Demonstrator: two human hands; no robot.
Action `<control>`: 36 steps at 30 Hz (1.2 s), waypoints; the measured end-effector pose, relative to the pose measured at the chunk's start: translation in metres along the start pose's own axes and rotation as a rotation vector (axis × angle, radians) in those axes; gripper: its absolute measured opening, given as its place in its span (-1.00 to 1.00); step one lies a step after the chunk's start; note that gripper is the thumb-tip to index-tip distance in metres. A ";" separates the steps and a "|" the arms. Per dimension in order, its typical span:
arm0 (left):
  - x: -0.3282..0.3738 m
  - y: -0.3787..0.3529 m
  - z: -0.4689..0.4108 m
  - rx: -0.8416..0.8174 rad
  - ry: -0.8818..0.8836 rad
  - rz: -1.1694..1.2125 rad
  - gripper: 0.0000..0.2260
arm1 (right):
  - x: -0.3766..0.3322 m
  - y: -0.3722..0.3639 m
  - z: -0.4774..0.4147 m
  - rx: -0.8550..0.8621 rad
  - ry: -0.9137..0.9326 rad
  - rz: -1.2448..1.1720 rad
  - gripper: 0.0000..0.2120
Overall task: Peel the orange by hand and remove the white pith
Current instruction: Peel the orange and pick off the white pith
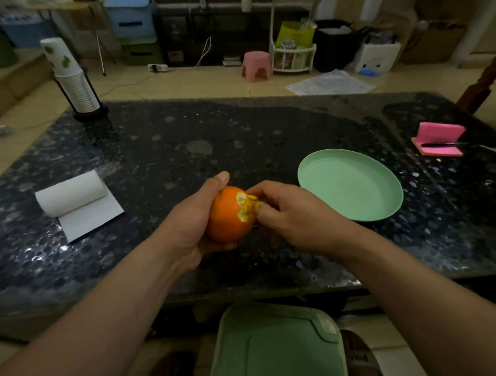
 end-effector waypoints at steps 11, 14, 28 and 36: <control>0.000 -0.006 0.007 -0.019 -0.076 -0.063 -0.60 | 0.004 0.000 0.000 -0.034 -0.026 -0.081 -0.70; -0.001 -0.003 0.004 -0.032 -0.033 -0.051 -0.54 | 0.007 0.000 0.000 -0.055 -0.038 -0.140 -0.72; 0.005 0.002 -0.001 -0.134 0.062 0.067 -0.39 | 0.001 0.007 0.004 -0.136 -0.018 -0.298 -0.67; 0.004 0.001 -0.003 -0.089 -0.049 -0.031 -0.44 | -0.004 0.009 0.008 0.026 0.071 0.100 -0.67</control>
Point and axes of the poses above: each hand's wrist, its own z-axis away from the middle knuckle, its own y-axis out of the back of the hand, x = y × z, the point moved 2 cm from there along -z, towards the middle knuckle, and after that the axes turned 14 degrees about x, right-handed, at the moved point
